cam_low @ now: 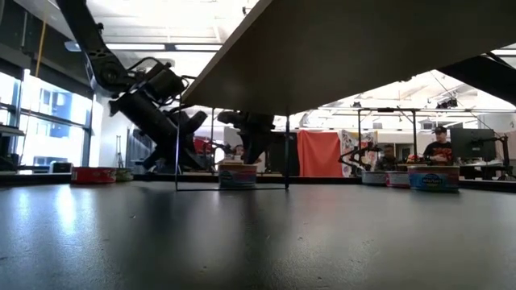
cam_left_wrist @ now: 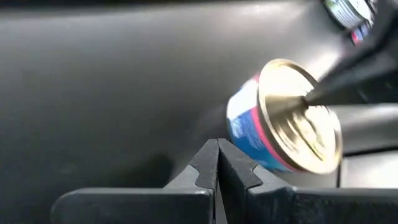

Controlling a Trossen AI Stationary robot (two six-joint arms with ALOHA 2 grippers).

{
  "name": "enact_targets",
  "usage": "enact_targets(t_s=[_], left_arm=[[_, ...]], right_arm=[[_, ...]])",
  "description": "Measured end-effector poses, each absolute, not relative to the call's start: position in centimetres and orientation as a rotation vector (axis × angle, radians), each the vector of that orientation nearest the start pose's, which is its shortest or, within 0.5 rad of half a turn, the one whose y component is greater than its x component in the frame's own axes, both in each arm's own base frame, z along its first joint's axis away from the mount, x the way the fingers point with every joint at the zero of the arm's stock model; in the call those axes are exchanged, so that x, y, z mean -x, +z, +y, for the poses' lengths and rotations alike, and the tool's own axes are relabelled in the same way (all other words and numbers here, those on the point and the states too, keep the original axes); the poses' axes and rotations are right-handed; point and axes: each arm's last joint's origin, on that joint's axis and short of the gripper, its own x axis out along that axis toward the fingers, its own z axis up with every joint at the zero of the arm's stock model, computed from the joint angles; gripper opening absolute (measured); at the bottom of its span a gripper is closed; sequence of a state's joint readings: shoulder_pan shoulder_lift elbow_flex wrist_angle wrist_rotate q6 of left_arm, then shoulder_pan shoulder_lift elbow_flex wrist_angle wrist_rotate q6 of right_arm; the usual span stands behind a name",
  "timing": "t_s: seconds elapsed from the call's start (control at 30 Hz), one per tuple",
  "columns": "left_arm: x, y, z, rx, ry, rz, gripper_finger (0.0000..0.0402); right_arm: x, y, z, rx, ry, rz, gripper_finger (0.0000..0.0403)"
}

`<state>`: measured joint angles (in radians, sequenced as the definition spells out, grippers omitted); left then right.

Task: Stack canned seafood by type on shelf
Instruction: Put the blue tuna can on the shelf

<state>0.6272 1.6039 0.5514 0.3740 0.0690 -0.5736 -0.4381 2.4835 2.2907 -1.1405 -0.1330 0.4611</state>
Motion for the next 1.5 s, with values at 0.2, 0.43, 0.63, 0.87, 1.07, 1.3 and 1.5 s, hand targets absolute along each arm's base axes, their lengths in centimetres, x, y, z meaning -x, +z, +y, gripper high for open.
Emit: enact_targets(t_s=[0.2, 0.43, 0.63, 0.87, 1.07, 1.3, 1.5], left_arm=[[-23.1, 12.6, 15.6, 0.741, 0.734, 0.451, 0.0000], [-23.6, 13.0, 15.8, 0.733, 0.716, 0.382, 0.0000], [-24.0, 11.4, 15.9, 0.768, 0.649, 0.413, 0.0000], [-24.2, 10.7, 16.1, 0.805, 0.652, 0.398, 0.0000], [-24.2, 10.7, 16.1, 0.802, 0.654, 0.399, 0.0000], [-23.8, 10.7, 16.8, 0.805, 0.676, 0.381, 0.0000], [-23.2, 10.7, 17.5, 0.827, 0.668, 0.376, 0.0000]], right_arm=[[-44.7, 20.9, -20.6, -0.712, -0.541, 1.234, 0.0000], [-44.3, 21.0, -20.2, -0.649, -0.574, 1.287, 0.0000], [-43.6, 20.2, -20.4, -0.622, -0.607, 1.346, 0.0000], [-43.6, 19.9, -20.4, -0.596, -0.622, 1.356, 0.0000], [-43.3, 20.2, -21.2, -0.580, -0.623, 1.335, 0.0000], [-43.0, 23.8, -21.1, -0.556, -0.594, 1.210, 0.0000], [-42.7, 24.8, -21.1, -0.557, -0.591, 1.187, 0.0000]])
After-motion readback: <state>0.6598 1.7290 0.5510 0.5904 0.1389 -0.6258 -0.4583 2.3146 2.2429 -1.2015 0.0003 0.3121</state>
